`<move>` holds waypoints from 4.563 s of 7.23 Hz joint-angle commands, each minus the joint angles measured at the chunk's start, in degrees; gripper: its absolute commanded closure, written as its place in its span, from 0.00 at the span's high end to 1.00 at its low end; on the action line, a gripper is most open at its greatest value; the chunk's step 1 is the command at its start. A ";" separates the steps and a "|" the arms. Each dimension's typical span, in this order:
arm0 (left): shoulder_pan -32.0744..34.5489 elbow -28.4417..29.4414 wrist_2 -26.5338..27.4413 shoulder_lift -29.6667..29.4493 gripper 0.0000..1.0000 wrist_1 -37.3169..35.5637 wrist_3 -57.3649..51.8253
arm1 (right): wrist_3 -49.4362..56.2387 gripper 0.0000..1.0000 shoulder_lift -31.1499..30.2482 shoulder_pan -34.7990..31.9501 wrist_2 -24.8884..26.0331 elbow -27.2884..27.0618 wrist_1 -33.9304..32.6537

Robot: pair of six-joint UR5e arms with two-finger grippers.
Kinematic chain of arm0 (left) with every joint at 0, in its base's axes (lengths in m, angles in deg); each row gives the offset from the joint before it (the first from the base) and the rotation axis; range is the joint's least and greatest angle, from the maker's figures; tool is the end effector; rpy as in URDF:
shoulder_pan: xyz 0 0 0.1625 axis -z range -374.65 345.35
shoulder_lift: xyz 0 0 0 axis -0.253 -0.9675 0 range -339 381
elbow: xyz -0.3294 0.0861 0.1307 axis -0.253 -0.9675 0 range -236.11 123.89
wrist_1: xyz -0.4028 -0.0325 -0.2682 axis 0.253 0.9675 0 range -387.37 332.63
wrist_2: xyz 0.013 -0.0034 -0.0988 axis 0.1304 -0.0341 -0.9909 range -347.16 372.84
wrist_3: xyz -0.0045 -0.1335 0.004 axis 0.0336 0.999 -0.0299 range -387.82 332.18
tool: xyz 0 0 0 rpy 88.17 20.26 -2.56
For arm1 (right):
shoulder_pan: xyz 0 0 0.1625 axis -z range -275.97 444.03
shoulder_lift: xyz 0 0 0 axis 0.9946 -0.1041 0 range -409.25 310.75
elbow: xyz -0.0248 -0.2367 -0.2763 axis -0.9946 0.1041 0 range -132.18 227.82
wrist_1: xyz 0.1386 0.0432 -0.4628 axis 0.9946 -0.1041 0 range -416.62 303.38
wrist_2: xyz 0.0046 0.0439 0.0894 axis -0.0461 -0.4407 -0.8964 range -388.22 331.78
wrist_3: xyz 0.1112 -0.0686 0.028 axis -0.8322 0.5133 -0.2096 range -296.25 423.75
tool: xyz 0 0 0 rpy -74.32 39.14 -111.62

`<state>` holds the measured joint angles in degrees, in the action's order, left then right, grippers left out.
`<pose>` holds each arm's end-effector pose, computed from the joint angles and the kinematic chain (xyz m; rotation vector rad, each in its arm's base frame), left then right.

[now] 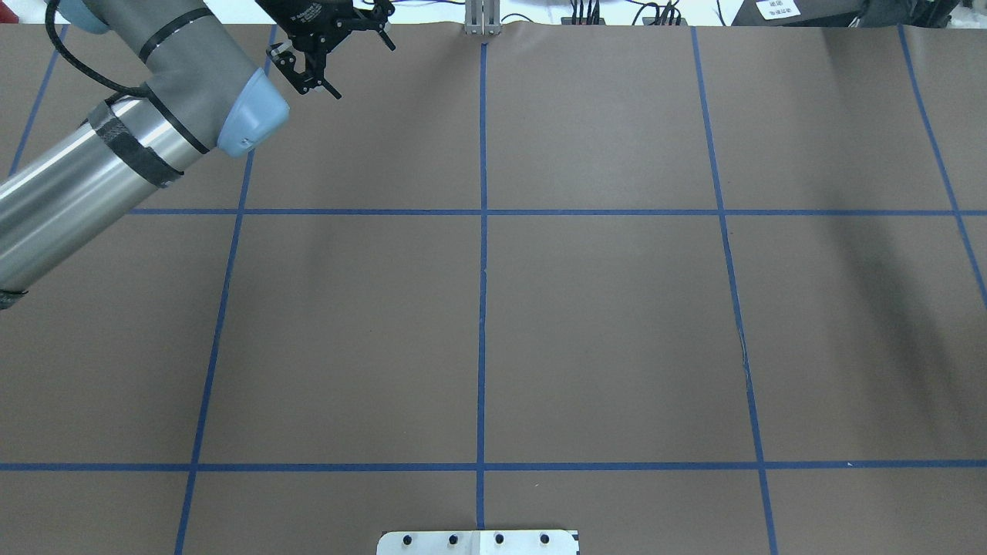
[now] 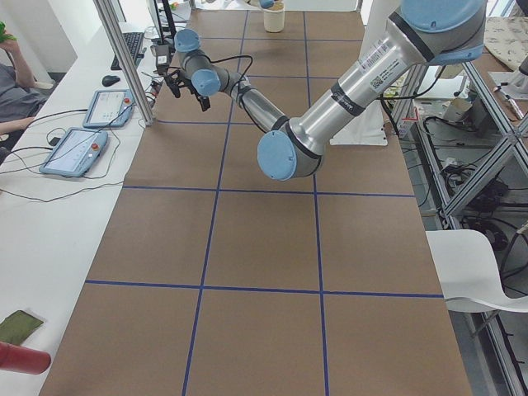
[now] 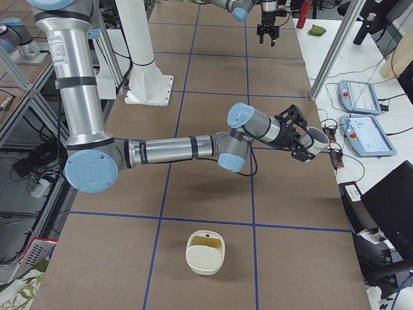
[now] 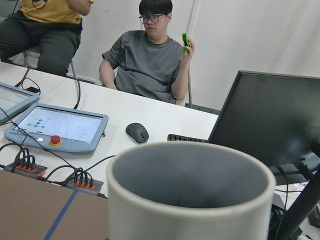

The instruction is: Left arm hands cup to right arm to dump lemon

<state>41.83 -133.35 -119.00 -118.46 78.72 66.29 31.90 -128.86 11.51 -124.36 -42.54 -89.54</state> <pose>0.3997 -0.6836 0.1017 -0.2225 1.1010 -0.6109 -0.0921 -0.6887 0.3920 1.0366 -0.5798 0.1570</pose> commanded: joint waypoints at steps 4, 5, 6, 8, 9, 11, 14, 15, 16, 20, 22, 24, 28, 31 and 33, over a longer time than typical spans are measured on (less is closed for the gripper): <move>-2.25 -0.54 -0.97 -0.90 1.00 0.70 -0.59 | 4.52 0.05 1.30 25.86 22.58 -8.16 -5.84; -2.69 -0.89 -0.97 -0.90 1.00 0.88 -0.51 | 4.52 0.05 1.82 31.42 29.28 -9.38 -7.23; -3.48 -1.59 -0.97 -0.90 1.00 0.97 -0.16 | 4.52 0.05 5.13 36.43 35.52 -9.83 -10.64; -4.45 -2.39 -4.10 -1.60 1.00 0.70 -0.07 | 4.43 0.05 10.51 44.02 44.52 -9.40 -14.79; -4.45 -2.48 -7.09 -1.95 1.00 1.05 -0.15 | 4.43 0.05 11.22 44.56 45.16 -9.39 -14.89; -7.34 -2.48 -7.47 -5.37 1.00 1.49 -0.07 | 4.34 0.05 11.67 45.62 46.73 -9.22 -14.89; -9.36 -2.13 -7.30 -6.44 1.00 5.42 -0.15 | 4.25 0.05 12.20 47.46 48.58 -9.13 -14.89; -9.90 -1.43 -7.21 -6.53 1.00 6.14 -0.15 | 4.17 0.05 12.63 48.34 49.55 -9.04 -15.50; -10.42 -1.25 -7.12 -6.61 1.00 7.02 -0.24 | 3.99 0.05 13.51 49.92 51.73 -9.13 -16.99; -11.13 3.32 -6.68 -8.63 1.00 10.89 -0.16 | 3.81 0.06 13.69 52.13 54.39 -8.87 -17.79; -11.13 4.54 -6.68 -10.03 0.96 10.90 -0.15 | 3.81 0.06 13.78 52.13 54.39 -8.87 -17.79; -12.09 6.05 -6.59 -11.09 0.87 10.90 -0.24 | 3.81 0.06 13.78 52.04 54.30 -8.87 -17.70; -13.59 7.71 -6.50 -11.18 0.64 13.53 -0.24 | 3.81 0.06 13.78 52.04 54.30 -8.87 -17.70; -13.68 7.98 -6.50 -11.18 0.46 13.89 -0.24 | 3.81 0.06 13.78 52.04 54.39 -8.87 -17.62; -13.68 7.98 -6.59 -11.18 0.42 13.89 -0.33 | 3.81 0.06 13.78 52.04 54.39 -8.87 -17.62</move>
<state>28.16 -125.40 -125.56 -129.64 92.59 66.02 35.71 -115.11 63.57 -69.97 -51.41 -107.17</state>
